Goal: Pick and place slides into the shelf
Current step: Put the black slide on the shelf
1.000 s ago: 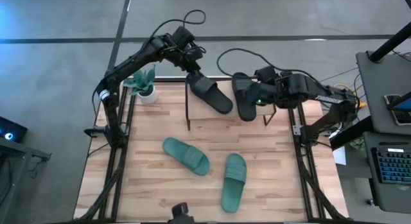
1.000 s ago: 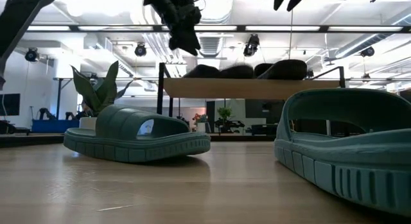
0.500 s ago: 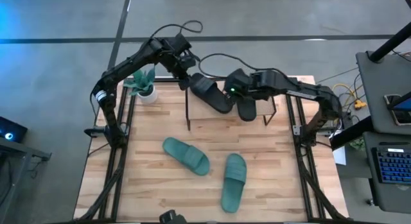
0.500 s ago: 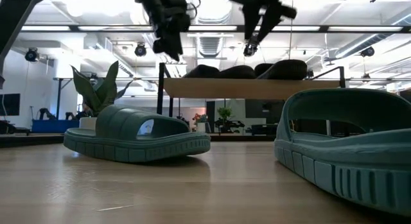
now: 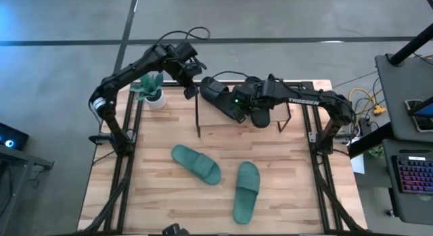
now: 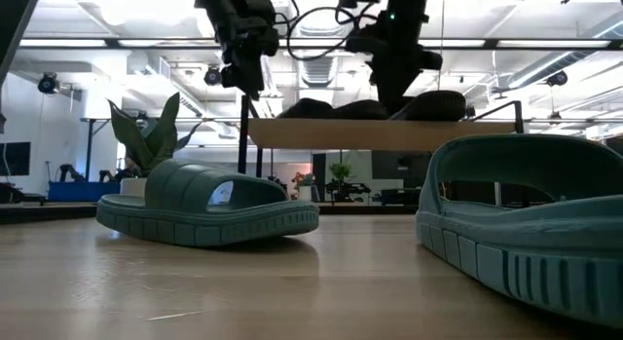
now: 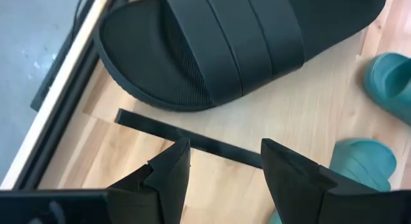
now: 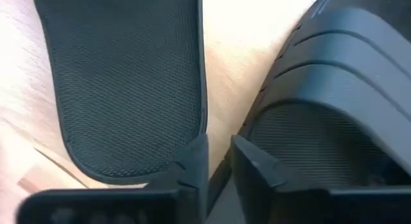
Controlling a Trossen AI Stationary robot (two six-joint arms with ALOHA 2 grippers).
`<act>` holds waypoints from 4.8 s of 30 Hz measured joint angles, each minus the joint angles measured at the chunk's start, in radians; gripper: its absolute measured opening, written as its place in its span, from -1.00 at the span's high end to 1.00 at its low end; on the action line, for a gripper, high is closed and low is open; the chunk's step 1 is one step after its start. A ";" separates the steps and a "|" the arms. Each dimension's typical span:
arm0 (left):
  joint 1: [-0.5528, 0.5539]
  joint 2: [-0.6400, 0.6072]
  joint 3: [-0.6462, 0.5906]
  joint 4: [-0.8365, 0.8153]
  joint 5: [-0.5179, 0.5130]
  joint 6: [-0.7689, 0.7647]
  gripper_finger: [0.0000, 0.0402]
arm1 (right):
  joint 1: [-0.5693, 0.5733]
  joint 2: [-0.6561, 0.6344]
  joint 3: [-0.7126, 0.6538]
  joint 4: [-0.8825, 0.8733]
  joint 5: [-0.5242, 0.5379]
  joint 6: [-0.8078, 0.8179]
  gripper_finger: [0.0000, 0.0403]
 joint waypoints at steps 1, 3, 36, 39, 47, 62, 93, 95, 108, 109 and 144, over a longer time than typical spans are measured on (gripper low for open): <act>0.000 -0.003 0.001 0.006 -0.001 0.000 0.13 | 0.000 0.000 -0.011 0.015 0.000 0.002 0.80; 0.000 -0.005 0.006 0.009 -0.001 0.000 0.13 | 0.000 0.000 -0.031 0.042 0.000 0.003 0.87; 0.004 -0.007 0.000 0.115 -0.020 -0.025 0.13 | 0.050 -0.067 -0.031 0.079 -0.023 0.008 0.96; 0.008 -0.007 0.000 0.115 -0.020 -0.024 0.13 | 0.051 -0.101 -0.031 0.076 0.069 0.040 0.96; 0.035 0.001 -0.001 0.125 -0.019 -0.018 0.13 | 0.051 -0.182 -0.030 0.077 0.197 0.051 0.96; 0.056 0.119 -0.002 0.159 0.027 0.024 0.13 | 0.043 -0.185 -0.031 0.076 0.223 0.013 0.96; 0.248 0.212 0.002 0.277 0.205 0.080 0.13 | -0.063 -0.164 -0.032 0.093 0.134 0.056 0.96; 0.249 0.223 0.002 0.275 0.205 0.080 0.13 | -0.064 -0.157 -0.032 0.093 0.134 0.056 0.96; 0.242 0.232 0.006 0.294 0.249 0.081 0.13 | -0.072 -0.119 -0.033 0.092 0.132 0.055 0.96; 0.240 0.233 0.006 0.299 0.250 0.081 0.13 | -0.072 -0.117 -0.033 0.092 0.133 0.055 0.96; 0.153 0.180 0.007 0.450 0.262 0.002 0.13 | -0.088 -0.168 -0.033 -0.014 0.222 0.217 0.96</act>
